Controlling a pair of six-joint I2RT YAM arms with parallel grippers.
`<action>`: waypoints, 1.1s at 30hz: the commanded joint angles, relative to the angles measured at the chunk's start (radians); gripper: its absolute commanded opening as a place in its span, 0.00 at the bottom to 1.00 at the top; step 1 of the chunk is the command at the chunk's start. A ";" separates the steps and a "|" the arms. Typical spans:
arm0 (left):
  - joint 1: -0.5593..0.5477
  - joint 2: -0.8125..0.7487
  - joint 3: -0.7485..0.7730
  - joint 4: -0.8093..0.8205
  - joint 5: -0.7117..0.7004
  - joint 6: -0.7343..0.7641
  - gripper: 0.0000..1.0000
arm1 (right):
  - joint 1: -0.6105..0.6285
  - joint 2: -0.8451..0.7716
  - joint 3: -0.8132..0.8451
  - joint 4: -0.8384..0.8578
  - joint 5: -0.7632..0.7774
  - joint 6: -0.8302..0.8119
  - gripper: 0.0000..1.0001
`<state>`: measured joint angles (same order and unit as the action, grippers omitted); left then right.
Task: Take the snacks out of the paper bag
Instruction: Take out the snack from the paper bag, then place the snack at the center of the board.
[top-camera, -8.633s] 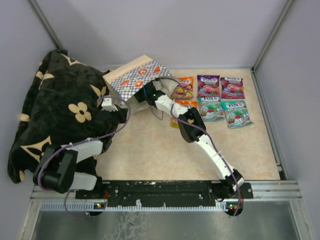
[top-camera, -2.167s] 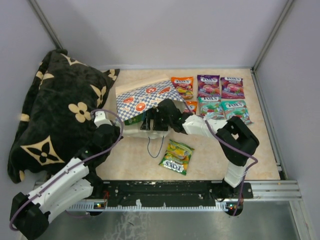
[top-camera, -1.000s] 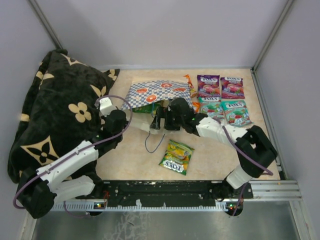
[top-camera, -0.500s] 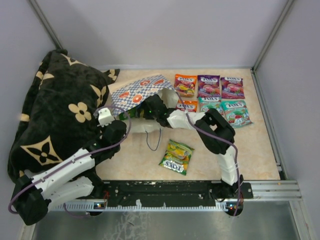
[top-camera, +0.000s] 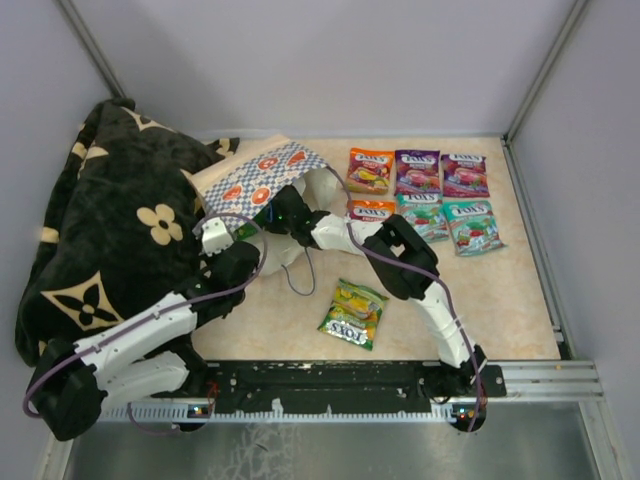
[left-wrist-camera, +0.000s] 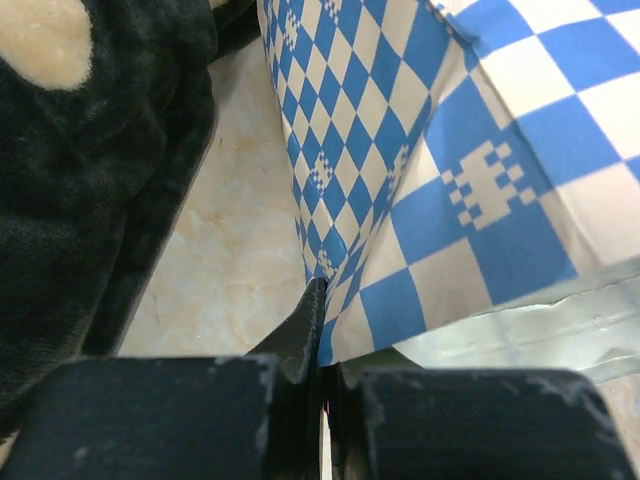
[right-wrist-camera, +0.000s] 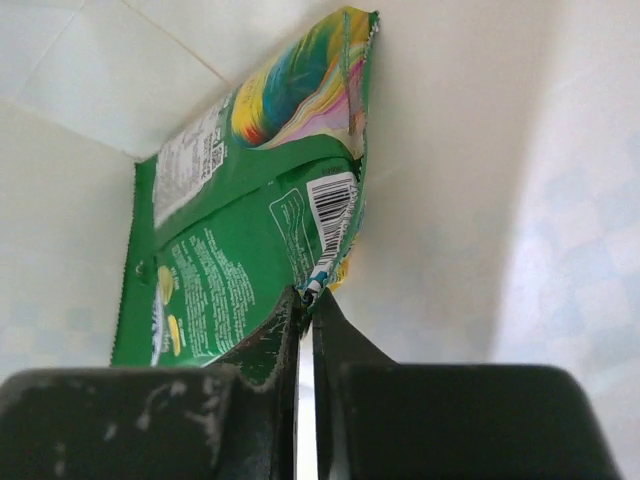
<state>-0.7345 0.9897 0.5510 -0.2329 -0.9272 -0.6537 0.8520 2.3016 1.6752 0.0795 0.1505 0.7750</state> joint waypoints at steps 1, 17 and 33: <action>-0.003 0.078 -0.008 -0.004 -0.043 -0.135 0.00 | 0.011 -0.072 -0.021 -0.006 -0.092 0.115 0.00; -0.003 0.410 0.257 -0.022 -0.218 -0.231 0.00 | 0.014 -0.475 -0.477 -0.104 -0.567 0.184 0.00; 0.028 0.451 0.256 0.091 -0.245 -0.038 0.00 | 0.014 -1.051 -0.627 -0.644 -0.593 -0.133 0.00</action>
<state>-0.7284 1.4239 0.7914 -0.1837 -1.1614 -0.7540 0.8513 1.4097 1.0004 -0.4057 -0.4351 0.7399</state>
